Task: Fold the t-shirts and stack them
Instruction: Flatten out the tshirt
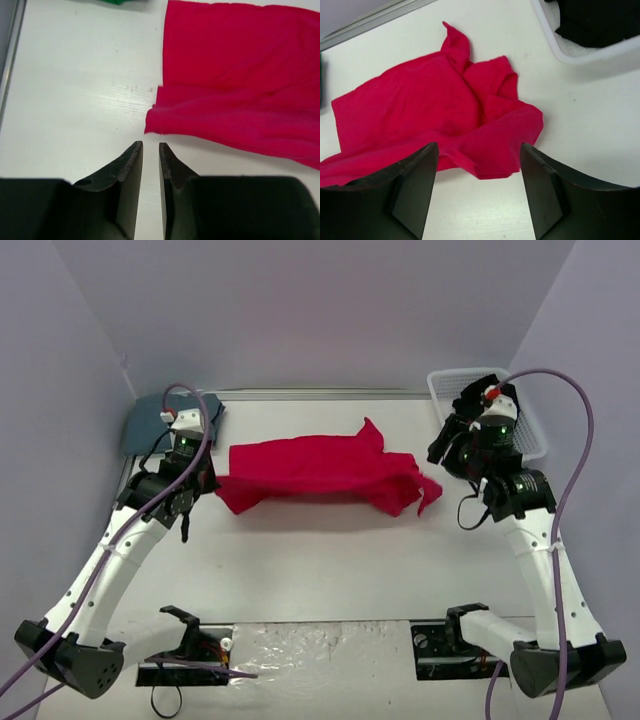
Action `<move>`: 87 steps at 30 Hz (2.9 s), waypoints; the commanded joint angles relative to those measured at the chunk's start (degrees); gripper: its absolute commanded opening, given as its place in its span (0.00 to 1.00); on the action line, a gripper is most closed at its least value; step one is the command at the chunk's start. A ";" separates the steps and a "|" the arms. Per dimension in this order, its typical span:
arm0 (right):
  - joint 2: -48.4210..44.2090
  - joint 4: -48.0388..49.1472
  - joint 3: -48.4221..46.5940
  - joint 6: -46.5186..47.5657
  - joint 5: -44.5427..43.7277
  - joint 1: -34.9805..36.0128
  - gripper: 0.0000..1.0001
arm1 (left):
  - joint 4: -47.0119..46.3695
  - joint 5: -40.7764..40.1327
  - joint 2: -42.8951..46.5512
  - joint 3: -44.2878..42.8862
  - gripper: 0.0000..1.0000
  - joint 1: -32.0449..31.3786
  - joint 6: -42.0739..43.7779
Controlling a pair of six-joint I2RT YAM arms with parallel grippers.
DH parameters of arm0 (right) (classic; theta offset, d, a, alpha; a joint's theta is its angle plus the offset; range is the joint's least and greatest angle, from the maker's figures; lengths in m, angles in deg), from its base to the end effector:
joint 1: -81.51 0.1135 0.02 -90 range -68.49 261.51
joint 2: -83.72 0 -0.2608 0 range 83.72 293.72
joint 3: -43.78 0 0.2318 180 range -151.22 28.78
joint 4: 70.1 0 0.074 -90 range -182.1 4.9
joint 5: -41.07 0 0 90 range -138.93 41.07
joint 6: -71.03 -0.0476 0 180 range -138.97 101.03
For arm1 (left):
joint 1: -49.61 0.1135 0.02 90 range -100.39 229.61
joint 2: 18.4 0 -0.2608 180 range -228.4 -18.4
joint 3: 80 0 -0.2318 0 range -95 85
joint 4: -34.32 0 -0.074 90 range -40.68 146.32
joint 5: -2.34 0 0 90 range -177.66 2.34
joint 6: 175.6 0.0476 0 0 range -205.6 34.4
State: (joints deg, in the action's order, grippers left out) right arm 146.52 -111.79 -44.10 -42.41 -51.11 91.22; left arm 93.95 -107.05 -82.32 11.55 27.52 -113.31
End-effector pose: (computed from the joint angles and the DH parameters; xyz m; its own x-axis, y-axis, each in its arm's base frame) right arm 0.2243 0.0365 0.4090 -0.3113 0.3500 -0.8835 -0.0096 0.9285 0.3712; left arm 0.2038 -0.0656 0.3756 -0.5196 -0.2625 -0.8131 -0.1565 0.9648 -0.2114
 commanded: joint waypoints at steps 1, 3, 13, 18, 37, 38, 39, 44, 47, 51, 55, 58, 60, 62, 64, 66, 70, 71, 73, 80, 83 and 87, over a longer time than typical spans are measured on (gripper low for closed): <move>-5.14 -3.18 1.77 -3.63 -1.69 -0.40 0.63 | 1.52 0.85 5.12 0.67 0.20 -1.73 -3.32; -3.49 -2.92 1.43 -3.11 -3.27 -0.40 0.65 | 0.38 0.59 4.34 0.42 0.26 -2.00 -2.71; 15.93 6.03 -7.36 2.61 -2.86 -1.54 0.64 | -9.11 0.33 -11.39 -8.99 0.62 -1.82 2.82; 26.98 7.54 -12.44 4.45 4.98 -1.81 0.64 | -4.73 0.24 -21.94 -17.22 0.68 -0.77 3.19; 27.98 21.77 0.20 13.50 -14.16 -0.58 1.00 | 0.12 -7.06 -20.29 -14.36 0.94 -0.41 3.89; 27.81 22.56 0.89 15.34 -14.35 -0.57 1.00 | 0.03 -6.80 -19.93 -13.92 0.94 -0.41 4.06; 27.64 23.44 1.25 15.36 -14.96 -0.57 1.00 | 0.81 -6.62 -19.75 -13.74 0.94 -0.50 3.97; 28.60 30.81 3.53 11.49 -21.64 -1.54 1.00 | 5.38 -9.86 -18.35 -13.21 0.94 -0.68 2.39; 27.81 39.60 7.74 14.29 -15.49 -3.56 1.00 | 6.52 -11.18 -16.59 -12.77 0.94 -0.85 2.74; 24.83 57.42 19.76 17.53 -15.76 -3.39 1.00 | 8.29 -12.50 -15.36 -12.60 0.94 -1.12 2.92; 23.94 77.02 32.95 22.90 -14.09 -3.65 1.00 | 8.99 -13.56 -14.04 -11.98 0.94 -1.20 3.01; 24.56 82.67 37.53 24.76 -12.07 -4.44 1.00 | 9.52 -13.74 -13.51 -11.45 0.94 -1.12 2.83; 23.95 84.00 38.69 25.72 -9.70 -4.62 1.00 | 9.69 -13.65 -13.25 -11.01 0.94 -1.20 2.65; 23.85 87.69 39.92 27.12 -9.51 -4.97 1.00 | 9.96 -13.47 -13.25 -10.57 0.94 -1.20 2.22; 22.89 86.56 40.10 27.31 -10.31 -6.11 1.00 | 9.96 -13.21 -13.16 -10.22 0.94 -1.20 2.04; 19.48 86.89 42.72 27.05 -6.99 -6.73 1.00 | 10.13 -12.86 -13.25 -10.05 0.94 -1.20 1.78; 18.75 90.51 46.95 25.11 -4.69 -6.64 1.00 | 9.61 -12.77 -13.77 -9.96 0.94 -1.20 1.95; 19.19 91.12 47.30 26.33 -4.42 -6.12 1.00 | 9.61 -12.77 -14.04 -10.39 0.94 -1.29 1.95; 19.81 91.56 47.65 26.78 -4.24 -5.41 1.00 | 9.43 -12.60 -14.83 -10.92 0.94 -1.64 1.95; 20.16 101.49 53.72 27.66 -10.37 -2.69 1.00 | 9.61 -12.77 -15.27 -11.28 0.94 -2.87 1.86; 20.07 105.26 56.09 28.63 -14.51 -0.76 1.00 | 10.66 -13.56 -15.27 -11.98 0.94 -3.75 1.78; 24.46 107.55 55.22 30.55 -13.38 0.38 1.00 | 10.84 -14.61 -15.53 -12.51 0.94 -4.98 1.78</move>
State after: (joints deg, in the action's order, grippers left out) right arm 168.79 -12.70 11.74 -14.08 -61.79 90.57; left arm 103.02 -119.51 -97.92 1.95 23.32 -110.86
